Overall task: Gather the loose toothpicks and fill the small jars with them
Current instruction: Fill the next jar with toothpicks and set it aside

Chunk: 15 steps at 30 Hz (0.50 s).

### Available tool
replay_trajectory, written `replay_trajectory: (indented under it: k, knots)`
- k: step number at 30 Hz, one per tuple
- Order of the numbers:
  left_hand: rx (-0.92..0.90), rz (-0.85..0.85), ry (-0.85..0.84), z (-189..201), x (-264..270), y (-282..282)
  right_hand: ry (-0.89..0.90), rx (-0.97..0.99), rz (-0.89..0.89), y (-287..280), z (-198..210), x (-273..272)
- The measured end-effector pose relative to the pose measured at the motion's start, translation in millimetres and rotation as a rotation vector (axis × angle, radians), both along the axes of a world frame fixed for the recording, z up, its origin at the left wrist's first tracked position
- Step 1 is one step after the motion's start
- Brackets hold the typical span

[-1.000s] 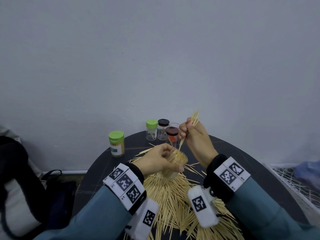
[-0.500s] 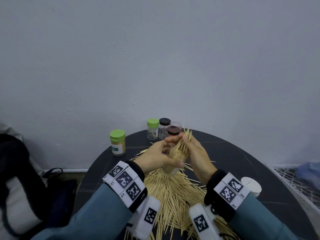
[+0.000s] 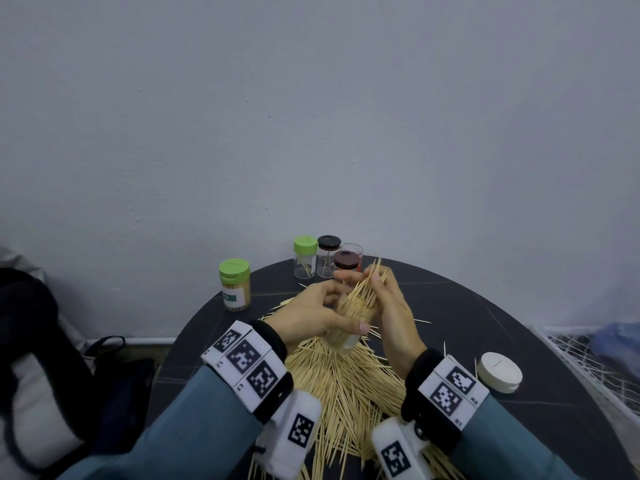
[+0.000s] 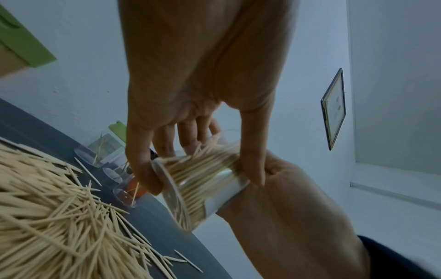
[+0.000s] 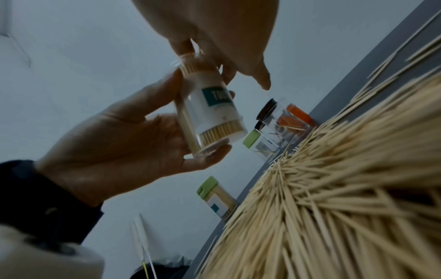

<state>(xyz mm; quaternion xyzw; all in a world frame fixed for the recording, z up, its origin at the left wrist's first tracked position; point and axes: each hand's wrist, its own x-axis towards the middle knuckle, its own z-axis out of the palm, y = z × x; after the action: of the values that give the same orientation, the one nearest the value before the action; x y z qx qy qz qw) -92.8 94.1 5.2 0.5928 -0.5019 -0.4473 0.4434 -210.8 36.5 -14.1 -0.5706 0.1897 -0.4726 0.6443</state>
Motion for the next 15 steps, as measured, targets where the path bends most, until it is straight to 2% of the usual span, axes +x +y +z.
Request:
replay_trajectory:
  k: [5, 9, 15]
  knots:
    - [0.018, -0.015, -0.035, -0.7, -1.2, -1.8, -0.004, -0.053, 0.0, -2.0, 8.7, -3.1]
    - [0.0, -0.009, 0.003, 0.3, -1.2, -0.6, 0.034, -0.105, -0.016, -4.0, 4.4, -3.5]
    - [0.008, 0.007, 0.0, 1.6, 1.6, 0.3, 0.178, -0.17, -0.026, -6.5, 0.6, -5.3]
